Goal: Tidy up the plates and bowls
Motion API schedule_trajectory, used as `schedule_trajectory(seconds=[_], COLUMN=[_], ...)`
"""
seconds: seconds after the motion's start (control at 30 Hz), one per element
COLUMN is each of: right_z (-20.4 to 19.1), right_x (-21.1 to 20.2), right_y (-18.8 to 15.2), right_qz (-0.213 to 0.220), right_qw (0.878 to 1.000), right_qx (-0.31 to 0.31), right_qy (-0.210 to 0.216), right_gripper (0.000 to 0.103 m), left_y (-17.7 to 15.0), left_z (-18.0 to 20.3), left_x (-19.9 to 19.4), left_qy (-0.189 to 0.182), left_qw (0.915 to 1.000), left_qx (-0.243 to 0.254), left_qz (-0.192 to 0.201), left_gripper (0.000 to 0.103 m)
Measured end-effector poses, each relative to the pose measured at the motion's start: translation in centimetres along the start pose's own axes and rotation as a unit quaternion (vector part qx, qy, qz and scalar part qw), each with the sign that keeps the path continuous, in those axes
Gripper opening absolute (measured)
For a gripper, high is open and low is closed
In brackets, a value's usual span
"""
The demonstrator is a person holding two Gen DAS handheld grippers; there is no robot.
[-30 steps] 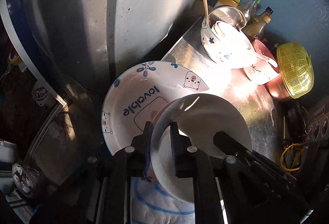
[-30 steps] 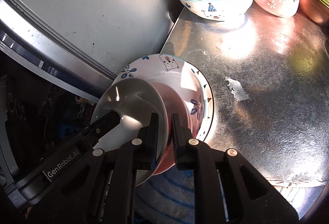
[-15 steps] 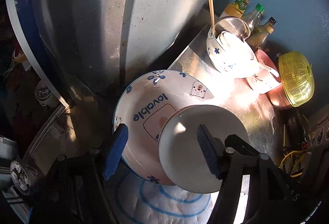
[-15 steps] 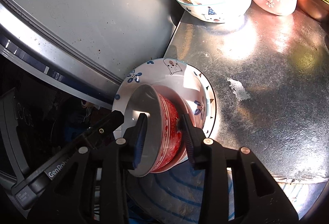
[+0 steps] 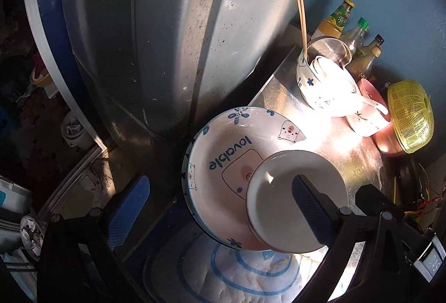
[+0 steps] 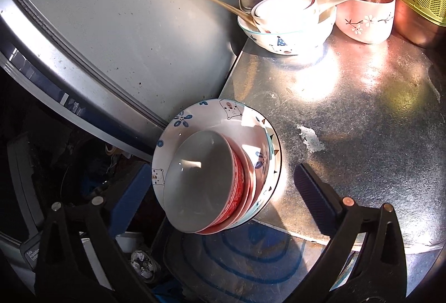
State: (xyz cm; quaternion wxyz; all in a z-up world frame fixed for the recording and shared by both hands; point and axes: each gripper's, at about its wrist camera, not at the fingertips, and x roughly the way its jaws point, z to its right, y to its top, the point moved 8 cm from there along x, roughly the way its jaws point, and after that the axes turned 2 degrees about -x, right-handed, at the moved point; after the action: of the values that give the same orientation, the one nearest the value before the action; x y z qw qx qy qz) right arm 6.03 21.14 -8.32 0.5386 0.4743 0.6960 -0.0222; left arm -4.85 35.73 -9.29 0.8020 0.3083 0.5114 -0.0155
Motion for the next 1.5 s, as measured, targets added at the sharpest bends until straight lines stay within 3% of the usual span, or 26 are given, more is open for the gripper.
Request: schedule_trajectory(seconds=[1.5], right_z=[0.7], right_x=[-2.9], right_y=[-1.8], right_qz=[0.015], right_qw=[1.000], right_qx=[0.001], right_qy=[-0.020], right_gripper=[0.103], left_y=[-2.1], left_z=[1.6], left_x=[-2.3], left_qy=[-0.014], left_qw=[0.9998], left_qx=[0.015], left_qz=[0.005], left_gripper=[0.102])
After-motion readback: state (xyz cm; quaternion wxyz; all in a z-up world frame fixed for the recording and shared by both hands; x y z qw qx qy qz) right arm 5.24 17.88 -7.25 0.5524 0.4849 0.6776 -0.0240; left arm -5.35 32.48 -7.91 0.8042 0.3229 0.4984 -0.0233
